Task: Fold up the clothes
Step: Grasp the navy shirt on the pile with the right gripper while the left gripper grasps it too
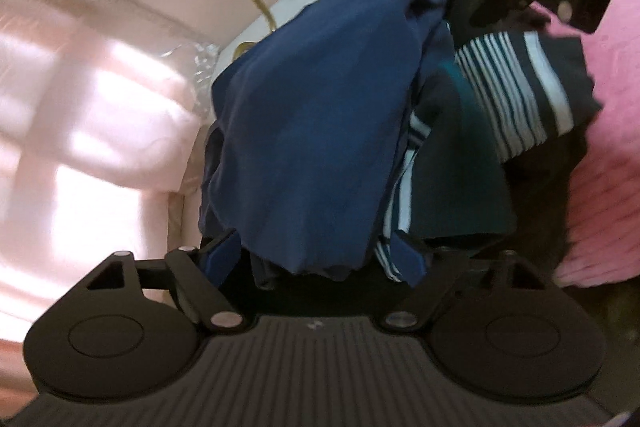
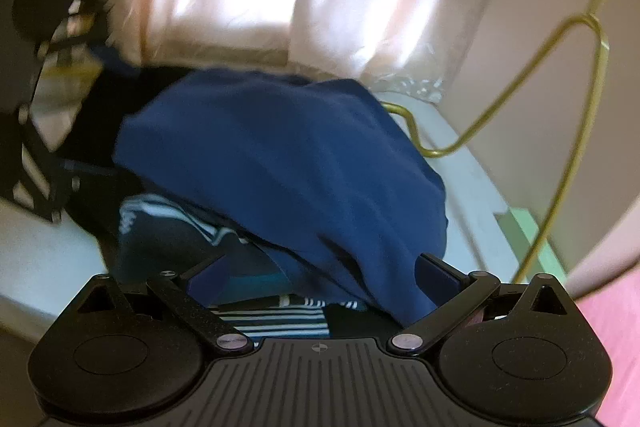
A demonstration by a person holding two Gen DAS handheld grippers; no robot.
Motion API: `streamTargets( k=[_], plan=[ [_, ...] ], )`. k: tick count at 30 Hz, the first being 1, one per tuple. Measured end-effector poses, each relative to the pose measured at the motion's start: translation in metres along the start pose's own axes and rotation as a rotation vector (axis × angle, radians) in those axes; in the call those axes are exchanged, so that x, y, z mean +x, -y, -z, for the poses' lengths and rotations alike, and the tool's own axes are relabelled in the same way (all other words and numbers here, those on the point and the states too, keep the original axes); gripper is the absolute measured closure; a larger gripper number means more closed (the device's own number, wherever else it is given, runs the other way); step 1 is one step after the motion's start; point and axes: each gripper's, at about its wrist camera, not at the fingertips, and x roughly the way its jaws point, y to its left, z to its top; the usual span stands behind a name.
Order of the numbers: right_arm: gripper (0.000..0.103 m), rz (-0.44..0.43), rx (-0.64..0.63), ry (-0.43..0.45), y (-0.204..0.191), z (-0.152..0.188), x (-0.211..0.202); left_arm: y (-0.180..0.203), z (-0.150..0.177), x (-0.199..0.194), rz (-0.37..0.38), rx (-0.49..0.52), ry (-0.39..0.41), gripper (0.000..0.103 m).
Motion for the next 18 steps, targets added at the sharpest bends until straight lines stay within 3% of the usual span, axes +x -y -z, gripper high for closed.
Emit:
streamTargets(
  k=[4,6,7,10,11,13,16,18],
  plan=[
    [0.002,0.005,-0.103,-0.005,-0.005,0.002,0.036,0.004,0.000,0.021,-0.017,0.087,0.029,0.026],
    [0.020,0.001,-0.142,-0.013,-0.004,-0.001,0.049,0.002,-0.001,0.028,-0.011,0.092,0.028,0.031],
    [0.036,0.001,-0.147,-0.010,-0.001,-0.003,0.052,0.000,-0.001,0.029,-0.006,0.088,0.027,0.035],
    [0.047,0.015,-0.149,0.016,0.008,-0.008,0.053,-0.009,-0.004,0.029,0.007,0.075,0.033,0.042],
    [0.061,0.025,-0.144,0.034,0.011,-0.010,0.051,-0.012,-0.005,0.026,0.004,0.073,0.040,0.049],
    [0.062,0.034,-0.141,0.057,0.014,-0.012,0.046,-0.017,-0.007,0.022,-0.005,0.072,0.054,0.063],
    [0.061,0.027,-0.184,0.048,0.010,-0.011,0.055,-0.022,-0.011,0.026,0.007,0.055,0.042,0.074],
    [0.039,0.032,-0.209,0.051,0.007,-0.010,0.061,-0.026,-0.015,0.027,0.018,0.033,0.035,0.083]
  ],
)
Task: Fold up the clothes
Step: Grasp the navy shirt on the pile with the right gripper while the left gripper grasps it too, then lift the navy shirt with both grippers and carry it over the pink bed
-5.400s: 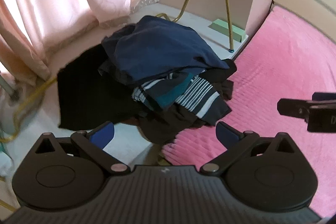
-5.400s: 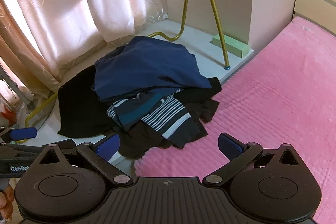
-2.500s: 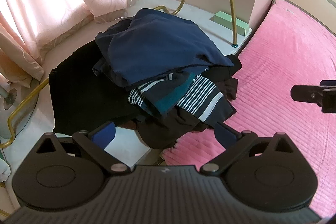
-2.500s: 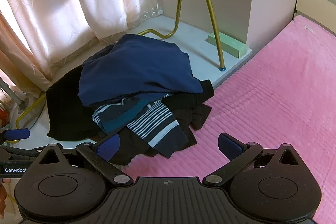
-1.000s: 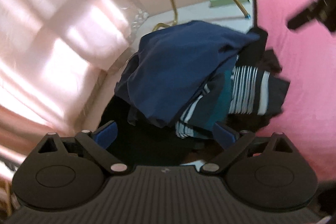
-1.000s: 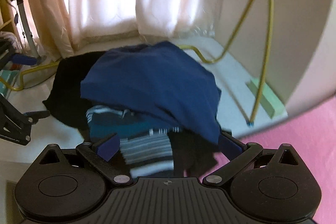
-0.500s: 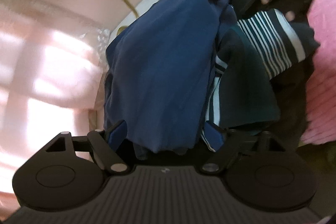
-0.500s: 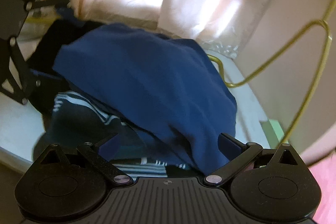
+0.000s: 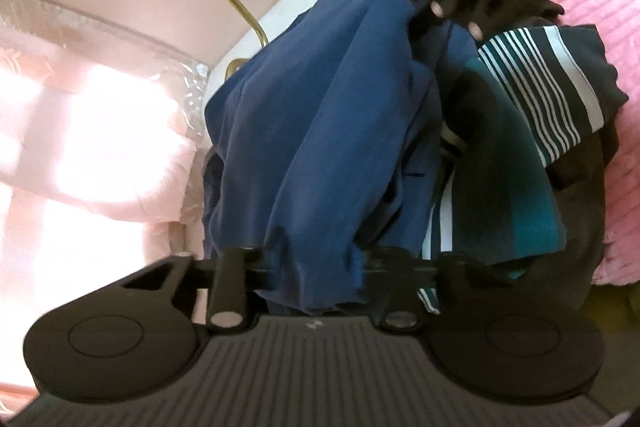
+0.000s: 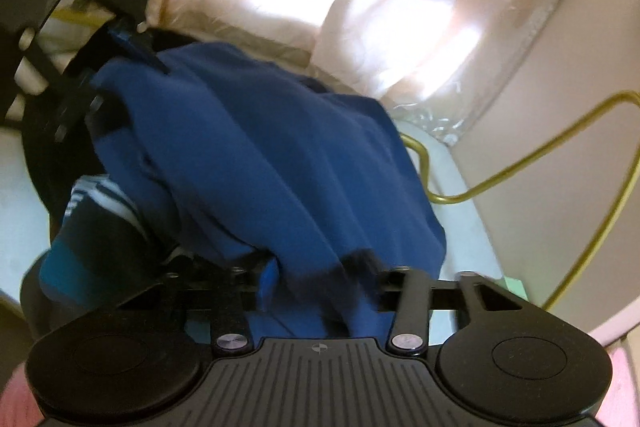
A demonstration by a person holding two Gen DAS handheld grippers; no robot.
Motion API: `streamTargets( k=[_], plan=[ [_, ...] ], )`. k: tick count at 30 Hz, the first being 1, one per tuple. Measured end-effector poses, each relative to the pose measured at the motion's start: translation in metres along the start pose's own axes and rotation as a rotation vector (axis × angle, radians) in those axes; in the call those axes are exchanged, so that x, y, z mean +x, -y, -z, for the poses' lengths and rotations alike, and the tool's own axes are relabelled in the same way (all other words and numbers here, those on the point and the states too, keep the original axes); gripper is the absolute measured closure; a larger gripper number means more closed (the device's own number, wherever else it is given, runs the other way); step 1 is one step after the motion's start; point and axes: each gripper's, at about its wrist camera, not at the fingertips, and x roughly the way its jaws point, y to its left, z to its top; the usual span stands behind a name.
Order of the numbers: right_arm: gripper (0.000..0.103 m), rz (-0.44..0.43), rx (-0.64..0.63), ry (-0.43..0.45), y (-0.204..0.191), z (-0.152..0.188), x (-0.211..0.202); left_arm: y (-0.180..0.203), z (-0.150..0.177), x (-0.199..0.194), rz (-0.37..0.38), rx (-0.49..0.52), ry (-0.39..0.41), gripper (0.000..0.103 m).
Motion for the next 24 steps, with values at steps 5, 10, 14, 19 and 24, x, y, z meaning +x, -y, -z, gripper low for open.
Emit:
streamTargets(
  k=[5,10,14,19,24],
  plan=[
    [0.025,-0.002,-0.028,0.024,0.000,0.001,0.006,-0.026,-0.012,-0.019,-0.001,-0.080,0.046,0.093],
    [0.090,0.003,0.050,0.041,0.025,-0.008,0.000,-0.050,-0.031,-0.044,0.000,-0.121,0.116,0.093],
    [0.096,0.018,0.176,0.057,0.055,-0.017,-0.022,-0.055,-0.038,-0.054,-0.001,-0.133,0.134,0.088],
    [0.096,0.069,0.239,0.124,0.085,-0.024,-0.072,-0.043,-0.045,-0.074,0.014,-0.138,0.171,0.072],
    [0.096,0.124,0.329,0.165,0.096,-0.027,-0.137,-0.036,-0.065,-0.096,0.068,-0.189,0.240,0.067]
  ],
)
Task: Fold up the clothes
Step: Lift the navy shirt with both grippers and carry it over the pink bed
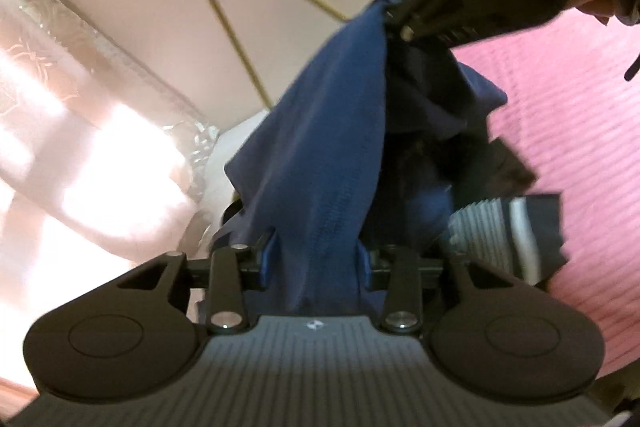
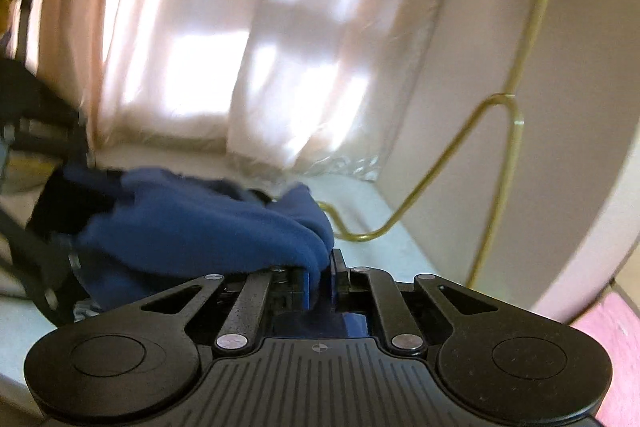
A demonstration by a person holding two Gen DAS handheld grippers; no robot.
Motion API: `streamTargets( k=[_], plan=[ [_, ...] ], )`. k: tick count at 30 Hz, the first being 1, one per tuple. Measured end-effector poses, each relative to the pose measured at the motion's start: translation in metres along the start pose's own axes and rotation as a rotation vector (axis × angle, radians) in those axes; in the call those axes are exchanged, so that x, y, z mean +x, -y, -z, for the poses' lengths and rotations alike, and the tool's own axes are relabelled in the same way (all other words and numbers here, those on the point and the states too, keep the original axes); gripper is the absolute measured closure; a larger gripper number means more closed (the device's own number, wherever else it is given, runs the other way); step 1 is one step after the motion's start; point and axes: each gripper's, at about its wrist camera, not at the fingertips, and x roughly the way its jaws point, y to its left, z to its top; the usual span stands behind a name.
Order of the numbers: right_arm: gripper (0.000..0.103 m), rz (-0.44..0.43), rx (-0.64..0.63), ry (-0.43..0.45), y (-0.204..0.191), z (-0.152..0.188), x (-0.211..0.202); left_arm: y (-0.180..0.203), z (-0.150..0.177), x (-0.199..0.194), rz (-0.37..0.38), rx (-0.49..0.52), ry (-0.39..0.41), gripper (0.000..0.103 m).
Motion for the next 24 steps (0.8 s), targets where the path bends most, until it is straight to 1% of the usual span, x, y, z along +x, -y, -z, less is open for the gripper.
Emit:
streamTargets(
  k=[1,2,3,4,5,9,12,14,17,20,23,24],
  plan=[
    [0.096,0.012,0.022,0.003,0.005,-0.002,-0.011,0.004,-0.003,-0.007,0.008,0.000,0.016,0.068],
    [0.096,0.024,0.053,0.001,0.010,-0.002,-0.022,0.009,-0.008,-0.014,0.018,0.001,0.032,0.073],
    [0.096,0.037,0.083,-0.001,0.015,-0.002,-0.033,0.016,-0.015,-0.019,0.031,0.003,0.050,0.079],
    [0.096,0.054,0.112,-0.003,0.021,-0.001,-0.046,0.022,-0.022,-0.025,0.043,0.005,0.068,0.091],
    [0.096,0.075,0.138,-0.007,0.026,0.001,-0.060,0.028,-0.028,-0.029,0.058,0.007,0.089,0.094],
    [0.096,0.189,0.280,-0.032,0.039,0.020,-0.134,0.054,-0.052,-0.055,0.124,0.036,0.204,0.096],
    [0.096,0.294,0.398,-0.054,0.045,0.039,-0.198,0.083,-0.071,-0.082,0.202,0.067,0.297,0.099],
    [0.096,0.370,0.475,-0.076,0.047,0.053,-0.243,0.103,-0.084,-0.100,0.259,0.087,0.358,0.099],
    [0.096,0.488,0.582,-0.126,0.048,0.078,-0.304,0.139,-0.103,-0.123,0.377,0.109,0.424,0.099],
    [0.096,0.588,0.689,-0.179,0.050,0.107,-0.359,0.182,-0.118,-0.137,0.498,0.152,0.453,0.099],
    [0.096,0.675,0.747,-0.231,0.050,0.134,-0.413,0.231,-0.130,-0.153,0.615,0.223,0.481,0.100],
    [0.096,0.700,0.782,-0.235,0.053,0.143,-0.433,0.246,-0.134,-0.160,0.649,0.247,0.493,0.100]
  ],
)
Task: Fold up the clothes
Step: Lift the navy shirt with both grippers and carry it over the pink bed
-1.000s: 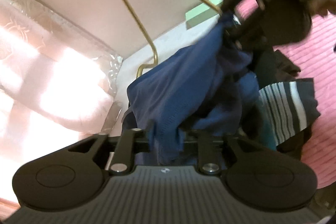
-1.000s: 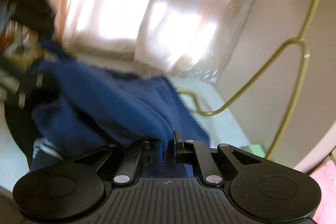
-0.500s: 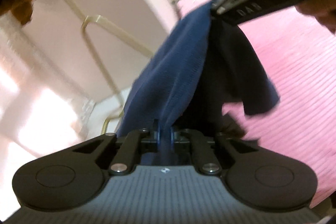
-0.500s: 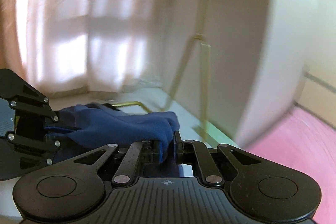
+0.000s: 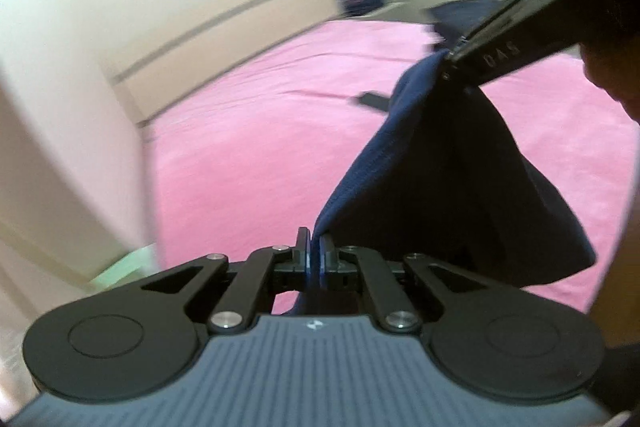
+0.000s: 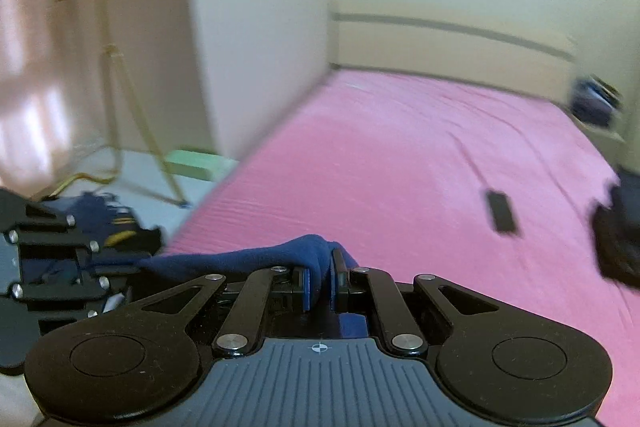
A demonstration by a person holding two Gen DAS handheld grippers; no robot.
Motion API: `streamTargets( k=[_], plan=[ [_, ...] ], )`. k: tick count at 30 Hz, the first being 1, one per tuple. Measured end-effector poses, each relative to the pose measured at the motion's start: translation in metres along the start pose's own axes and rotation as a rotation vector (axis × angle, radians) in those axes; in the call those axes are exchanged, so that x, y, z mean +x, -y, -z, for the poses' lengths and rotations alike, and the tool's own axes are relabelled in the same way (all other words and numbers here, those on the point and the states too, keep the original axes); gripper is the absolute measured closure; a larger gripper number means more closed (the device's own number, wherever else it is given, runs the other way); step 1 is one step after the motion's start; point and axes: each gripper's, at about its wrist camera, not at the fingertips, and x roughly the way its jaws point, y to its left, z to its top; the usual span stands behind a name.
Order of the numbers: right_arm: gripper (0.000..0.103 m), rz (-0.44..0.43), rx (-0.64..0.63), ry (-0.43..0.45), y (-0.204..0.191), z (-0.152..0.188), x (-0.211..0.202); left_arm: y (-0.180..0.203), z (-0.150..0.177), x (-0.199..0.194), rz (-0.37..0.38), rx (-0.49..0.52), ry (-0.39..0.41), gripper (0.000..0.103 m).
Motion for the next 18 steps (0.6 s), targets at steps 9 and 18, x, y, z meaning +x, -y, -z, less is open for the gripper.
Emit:
streamTargets(
  k=[9,18],
  plan=[
    [0.096,0.021,0.366,-0.041,0.216,0.017,-0.091,0.104,-0.140,0.061,0.172,0.151,0.123,0.100],
    [0.070,0.235,0.557,-0.195,0.487,0.046,-0.077,0.247,-0.350,0.264,0.474,0.169,-0.001,0.089]
  ],
)
